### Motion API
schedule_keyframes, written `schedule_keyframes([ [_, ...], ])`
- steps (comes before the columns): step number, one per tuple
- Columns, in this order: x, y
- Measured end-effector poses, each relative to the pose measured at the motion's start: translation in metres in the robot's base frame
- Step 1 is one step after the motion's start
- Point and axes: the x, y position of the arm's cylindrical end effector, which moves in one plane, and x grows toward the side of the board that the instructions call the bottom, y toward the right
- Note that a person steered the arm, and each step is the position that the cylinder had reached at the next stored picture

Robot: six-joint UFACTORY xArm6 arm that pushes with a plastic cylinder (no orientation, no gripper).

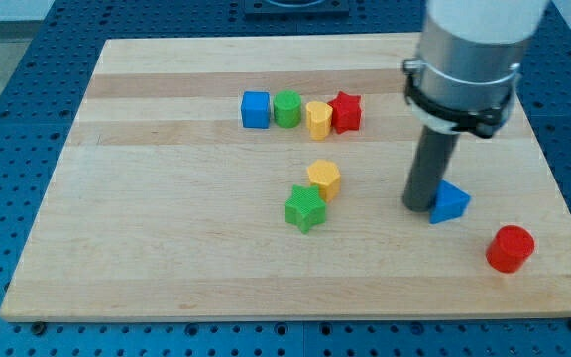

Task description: Move the blue triangle above the red circle

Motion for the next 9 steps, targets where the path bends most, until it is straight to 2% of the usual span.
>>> schedule_keyframes([
  [3,-0.022,0.015],
  [4,-0.002,0.039],
  [7,0.027,0.049],
  [9,0.024,0.036],
])
